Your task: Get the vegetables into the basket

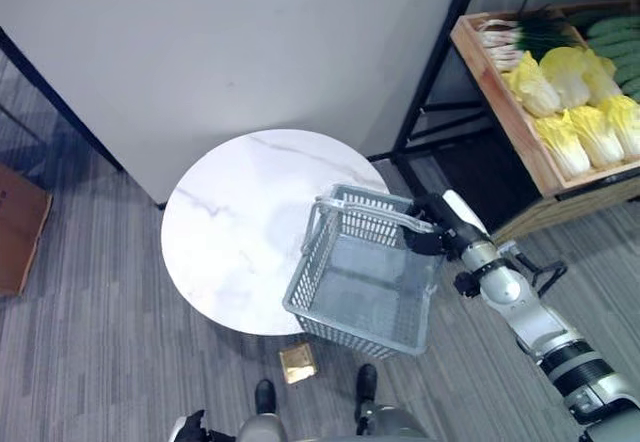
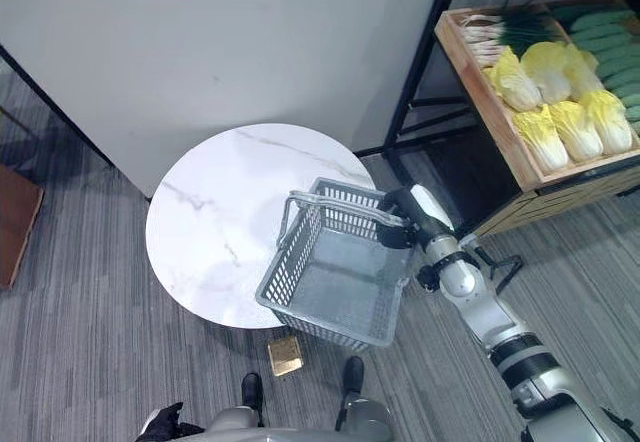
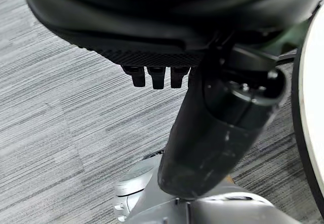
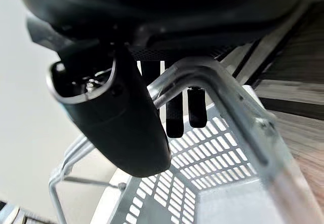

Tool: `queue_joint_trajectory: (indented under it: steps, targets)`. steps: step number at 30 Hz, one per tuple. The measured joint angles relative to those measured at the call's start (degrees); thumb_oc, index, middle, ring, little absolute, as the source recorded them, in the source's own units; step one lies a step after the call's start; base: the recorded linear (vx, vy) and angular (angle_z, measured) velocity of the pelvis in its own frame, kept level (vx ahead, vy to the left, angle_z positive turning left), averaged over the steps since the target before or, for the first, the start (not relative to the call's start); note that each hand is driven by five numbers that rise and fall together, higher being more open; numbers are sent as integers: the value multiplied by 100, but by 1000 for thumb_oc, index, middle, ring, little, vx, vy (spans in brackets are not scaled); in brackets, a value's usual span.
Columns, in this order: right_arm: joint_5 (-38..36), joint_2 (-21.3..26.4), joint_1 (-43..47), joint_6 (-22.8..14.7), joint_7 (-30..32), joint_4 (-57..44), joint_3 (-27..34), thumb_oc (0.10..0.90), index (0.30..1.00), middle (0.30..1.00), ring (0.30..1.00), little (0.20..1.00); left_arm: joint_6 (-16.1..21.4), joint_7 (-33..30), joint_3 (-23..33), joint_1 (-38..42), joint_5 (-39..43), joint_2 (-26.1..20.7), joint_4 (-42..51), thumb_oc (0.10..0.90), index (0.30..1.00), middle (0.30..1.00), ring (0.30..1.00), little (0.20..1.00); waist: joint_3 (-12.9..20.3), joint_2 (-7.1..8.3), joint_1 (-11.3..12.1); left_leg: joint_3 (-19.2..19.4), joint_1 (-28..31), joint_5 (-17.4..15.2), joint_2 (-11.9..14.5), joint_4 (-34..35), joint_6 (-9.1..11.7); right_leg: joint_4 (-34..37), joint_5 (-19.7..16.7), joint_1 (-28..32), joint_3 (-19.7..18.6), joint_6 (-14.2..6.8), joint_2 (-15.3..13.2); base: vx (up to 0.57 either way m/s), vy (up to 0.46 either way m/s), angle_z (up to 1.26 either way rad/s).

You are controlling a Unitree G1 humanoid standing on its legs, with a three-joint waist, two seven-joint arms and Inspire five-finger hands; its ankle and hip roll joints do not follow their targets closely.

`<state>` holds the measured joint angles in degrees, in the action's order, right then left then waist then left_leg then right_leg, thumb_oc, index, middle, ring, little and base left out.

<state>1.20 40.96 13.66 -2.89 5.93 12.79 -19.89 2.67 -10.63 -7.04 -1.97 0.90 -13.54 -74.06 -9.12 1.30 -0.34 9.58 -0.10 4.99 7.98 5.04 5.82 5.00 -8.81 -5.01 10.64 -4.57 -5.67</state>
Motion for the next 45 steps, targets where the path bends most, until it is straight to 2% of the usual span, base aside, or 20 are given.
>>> queue_joint_trajectory:
  steps: [4,15,18,20,22,24,25,26,27,28,29,31,32,33,34,35,36,37,42,45]
  targets:
    - [71,171,-277,-58,0,-366,217,400,300,300,300,300,2,-1,43,-46,-62,41,3,900,1000,1000,1000,1000,17,-28,-60,81,43,0,23,1,2,0,-12,2,-75,-7,28,19,-8,-9]
    - [370,141,-1095,-234,61,-620,863,400,300,300,300,300,3,-28,93,-97,-227,83,17,900,1000,1000,1000,1000,26,-21,-73,196,169,-21,-40,-1,-23,-2,-80,47,-211,15,-1,-6,59,-6]
    - [527,128,-1365,-313,101,-622,1063,400,300,300,300,300,3,-37,72,-34,-281,77,16,900,1000,1000,1000,1000,4,15,-110,223,147,-75,-135,-76,-67,-33,-112,29,-253,-18,-69,-121,177,-4]
    - [587,91,-1646,-351,170,-628,1298,400,300,300,300,300,3,-50,38,-23,-317,66,7,900,1000,1000,1000,1000,-53,119,-211,292,146,-131,-262,-56,-173,-122,-143,-61,-324,-98,-177,-163,145,-13]
    - [614,15,-1762,-372,235,-629,1474,400,300,300,300,300,1,-65,36,50,-319,32,-8,900,1000,1000,1000,1000,-123,240,-365,524,105,-169,-474,-53,-272,-127,-345,-253,-562,-292,-325,-207,83,-50]
    - [750,-180,-1652,-368,343,-608,1534,400,300,300,300,300,-8,-83,32,116,-329,-18,-17,900,1000,1000,1000,1000,-194,309,-445,964,-47,-174,-517,-133,-477,4,-1020,-613,-894,-690,-350,-165,92,-104]
    - [750,-240,-1609,-380,351,-617,1519,400,300,300,300,300,-10,-89,31,153,-336,-82,-30,900,1000,1000,1000,1000,-280,362,-506,1141,-141,-240,-485,-234,-579,6,-1296,-778,-987,-501,-359,-167,126,-85]
    - [749,-330,-1663,-383,395,-608,1517,400,300,300,300,300,-14,-92,35,223,-363,-189,-61,900,1000,1000,1000,1000,-381,445,-634,1164,-156,-243,-490,-294,-632,10,-1358,-764,-825,-426,-385,-204,140,-50]
    - [749,-413,-1744,-378,421,-542,1500,400,300,300,300,300,-5,-98,-9,197,-406,-300,-50,900,1000,1000,1000,1000,-388,463,-632,1345,-131,-161,-401,-255,-685,-24,-1037,-731,-225,-538,-372,-120,140,-75]
    - [755,-417,-1742,-366,421,-509,1467,400,300,300,300,300,72,-103,-15,155,-423,-343,20,900,1000,1000,1000,1000,-426,380,-414,1688,-50,-110,-214,-164,-680,-411,-622,-819,474,-322,-297,-143,135,-116]
    - [784,-409,-1706,-369,428,-512,1455,400,300,300,300,300,121,-121,13,155,-424,-383,67,900,1000,1000,1000,1000,-478,276,-243,1926,-37,-108,8,-181,-676,-833,-422,-815,950,-304,-286,-123,106,-151]
    - [876,-383,-1629,-369,437,-527,1441,400,300,300,300,300,116,-127,32,153,-424,-333,209,900,1000,1000,1000,1000,-506,86,23,2326,53,-67,356,-230,-631,-1649,3,-627,1419,-357,-442,-187,55,-132]
    - [979,-335,-1598,-372,435,-620,1439,400,300,300,300,300,106,-108,33,53,-424,-370,242,900,1000,1000,1000,1000,-457,143,118,2589,93,-12,401,-232,-559,-2012,388,-354,1509,-457,-788,-163,-3,-131]
    - [975,-316,-1510,-434,437,-756,1409,400,300,300,300,300,82,-108,63,0,-423,-432,232,900,1000,1000,1000,1000,-389,316,117,2714,69,94,316,-262,-389,-1431,442,167,1415,-465,-957,-86,-71,-156]
    - [971,-274,-1234,-429,431,-740,1224,400,300,300,300,300,80,-77,220,-77,-423,-308,230,900,1000,1000,1000,1000,-377,296,130,2719,91,161,499,-456,-315,-956,519,254,1458,-239,-692,-41,-115,-142]
    - [967,-274,-1199,-435,431,-782,1169,400,300,300,300,300,81,-58,229,-112,-423,-250,222,900,1000,1000,1000,1000,-356,277,149,2711,65,137,623,-628,-300,-685,454,332,1320,-134,-568,16,-167,-126]
    - [966,-211,-1212,-436,431,-812,1166,400,300,300,300,300,71,-63,320,-145,-434,-150,211,900,1000,1000,1000,1000,-298,207,113,2700,80,73,670,-525,-263,-541,403,330,1237,-66,-479,9,-270,-77]
    - [959,42,-1247,-425,432,-807,1178,400,300,300,300,300,13,-62,323,-170,-459,-28,123,900,1000,1000,1000,1000,-154,-38,-108,2616,177,209,741,-314,8,-507,406,287,1208,-68,-256,10,-234,-47]
    - [965,181,-1636,-437,440,-861,1370,400,300,300,300,300,-50,-60,305,-273,-517,-25,124,900,1000,1000,1000,1000,-18,-119,-319,2636,175,234,826,-391,39,-337,351,287,1079,-74,-161,-8,-184,-15]
    - [980,198,-2085,-447,439,-862,1748,400,300,300,300,300,-50,-57,138,-273,-515,37,179,900,1000,1000,1000,1000,26,-334,-354,2634,160,235,841,-442,38,-297,348,288,1072,-109,-162,-2,-255,-1]
